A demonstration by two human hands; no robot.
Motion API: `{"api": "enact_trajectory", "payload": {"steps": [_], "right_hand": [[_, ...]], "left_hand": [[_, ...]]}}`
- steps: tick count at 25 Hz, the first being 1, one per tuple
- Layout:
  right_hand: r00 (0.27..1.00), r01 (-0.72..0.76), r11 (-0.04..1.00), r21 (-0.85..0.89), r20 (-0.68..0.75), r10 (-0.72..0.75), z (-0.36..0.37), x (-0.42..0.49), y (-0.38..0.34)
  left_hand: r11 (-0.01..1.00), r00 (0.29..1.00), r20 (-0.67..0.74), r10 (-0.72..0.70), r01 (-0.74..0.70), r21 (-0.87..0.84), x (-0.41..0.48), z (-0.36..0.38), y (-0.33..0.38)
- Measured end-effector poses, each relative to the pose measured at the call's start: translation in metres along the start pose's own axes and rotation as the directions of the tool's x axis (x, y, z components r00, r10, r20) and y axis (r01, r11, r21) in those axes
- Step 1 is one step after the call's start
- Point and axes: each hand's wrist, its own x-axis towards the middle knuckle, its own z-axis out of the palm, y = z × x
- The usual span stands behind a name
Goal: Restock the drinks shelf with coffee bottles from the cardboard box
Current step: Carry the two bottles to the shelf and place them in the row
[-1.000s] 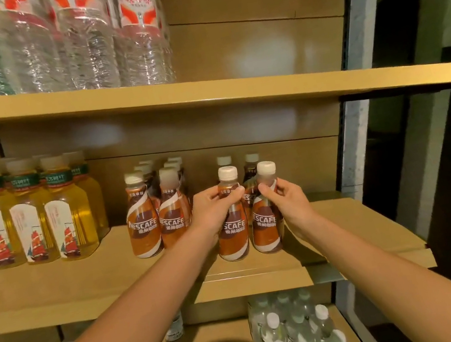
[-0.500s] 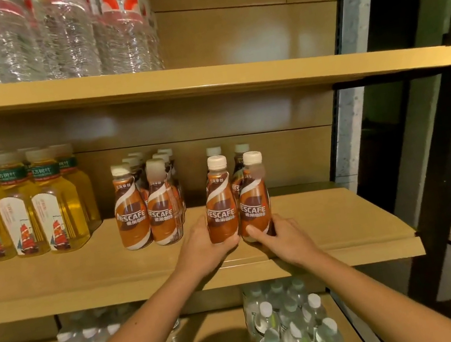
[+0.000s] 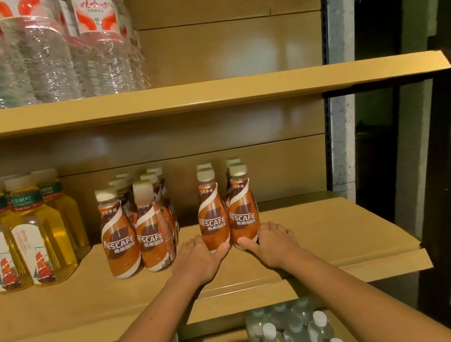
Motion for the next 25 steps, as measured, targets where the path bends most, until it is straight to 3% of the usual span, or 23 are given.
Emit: {"api": "enact_trajectory", "payload": {"steps": [12,17,22,25], "right_hand": [[0.999,0.01,1.0,0.026,0.053,-0.011,0.011,0.036,0.004],[0.994,0.013,1.0,0.022,0.104,-0.015,-0.003,0.023,0.007],[0.998,0.061,0.996,0.07,-0.011,-0.06,-0.043,-0.038,0.01],[0.992,0.088,0.993,0.082,-0.096,-0.08,-0.07,-0.084,0.015]], "left_hand": [[0.997,0.999,0.029,-0.035,0.033,0.073,0.033,0.009,-0.005],[0.994,0.998,0.039,-0.045,0.049,-0.096,0.01,-0.013,0.006],[0.966,0.94,-0.312,0.139,-0.197,-0.164,-0.065,-0.054,0.054],[0.914,0.912,-0.284,0.294,-0.356,-0.195,-0.103,-0.067,0.095]]}}
